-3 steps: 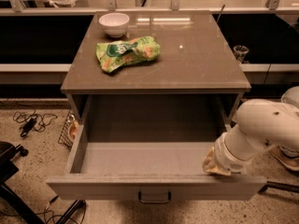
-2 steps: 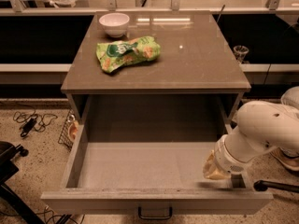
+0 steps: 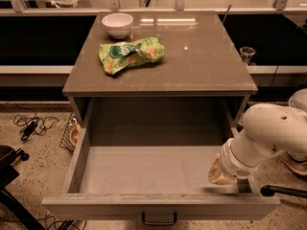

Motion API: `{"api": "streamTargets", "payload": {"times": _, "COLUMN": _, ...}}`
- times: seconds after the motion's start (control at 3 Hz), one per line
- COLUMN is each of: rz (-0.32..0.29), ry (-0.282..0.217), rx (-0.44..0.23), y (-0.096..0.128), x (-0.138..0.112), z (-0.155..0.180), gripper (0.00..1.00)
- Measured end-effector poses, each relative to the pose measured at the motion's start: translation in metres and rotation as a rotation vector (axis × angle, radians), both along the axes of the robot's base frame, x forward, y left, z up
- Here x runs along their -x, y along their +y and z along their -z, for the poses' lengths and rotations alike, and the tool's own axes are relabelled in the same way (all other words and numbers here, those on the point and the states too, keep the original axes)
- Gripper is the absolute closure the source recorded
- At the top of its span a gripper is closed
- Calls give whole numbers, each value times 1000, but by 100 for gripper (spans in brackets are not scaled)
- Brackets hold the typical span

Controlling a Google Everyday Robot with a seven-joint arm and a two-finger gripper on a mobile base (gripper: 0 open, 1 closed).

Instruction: Open top drawer

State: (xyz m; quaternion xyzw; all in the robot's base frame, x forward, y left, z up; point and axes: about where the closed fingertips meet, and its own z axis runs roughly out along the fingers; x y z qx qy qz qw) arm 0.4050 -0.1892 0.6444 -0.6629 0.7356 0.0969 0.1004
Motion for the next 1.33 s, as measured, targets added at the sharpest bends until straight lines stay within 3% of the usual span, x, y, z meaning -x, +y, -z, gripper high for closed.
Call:
{"api": "streamTargets", "payload": {"times": 0.67, "rz": -2, "ry": -2, "rx": 2, "y": 0, "x": 1, "z": -1, "gripper": 5}}
{"api": "streamTargets", "payload": {"times": 1.33, "rz": -3, "ry": -2, "rx": 3, "y": 1, "x": 1, "z": -2, "gripper": 0}}
